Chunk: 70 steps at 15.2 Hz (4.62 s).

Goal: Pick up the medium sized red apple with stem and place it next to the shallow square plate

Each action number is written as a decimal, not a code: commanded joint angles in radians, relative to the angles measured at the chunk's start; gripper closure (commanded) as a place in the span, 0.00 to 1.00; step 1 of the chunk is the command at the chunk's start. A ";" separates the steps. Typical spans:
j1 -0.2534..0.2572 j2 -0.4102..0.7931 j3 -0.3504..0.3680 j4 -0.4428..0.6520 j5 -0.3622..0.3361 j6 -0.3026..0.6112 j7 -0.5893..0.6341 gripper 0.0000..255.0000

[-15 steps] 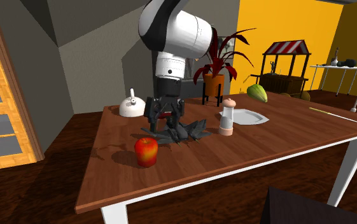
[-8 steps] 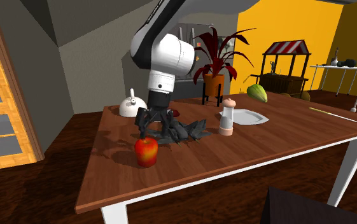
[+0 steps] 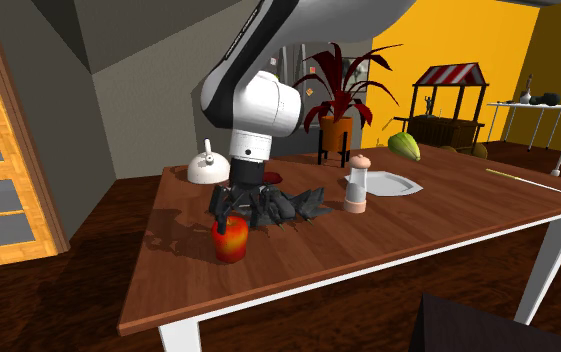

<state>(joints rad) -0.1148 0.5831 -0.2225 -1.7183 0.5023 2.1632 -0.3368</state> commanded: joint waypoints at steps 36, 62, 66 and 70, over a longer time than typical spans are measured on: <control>0.015 -0.146 -0.034 0.065 -0.072 -0.193 0.088 1.00; -0.113 -0.311 -0.133 0.025 -0.138 -0.370 -0.070 1.00; -0.165 -0.322 -0.167 0.010 -0.148 -0.391 -0.152 1.00; -0.221 -0.318 -0.201 0.016 -0.156 -0.416 -0.235 1.00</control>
<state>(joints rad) -0.3223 0.2730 -0.4137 -1.6997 0.3516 1.7574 -0.5508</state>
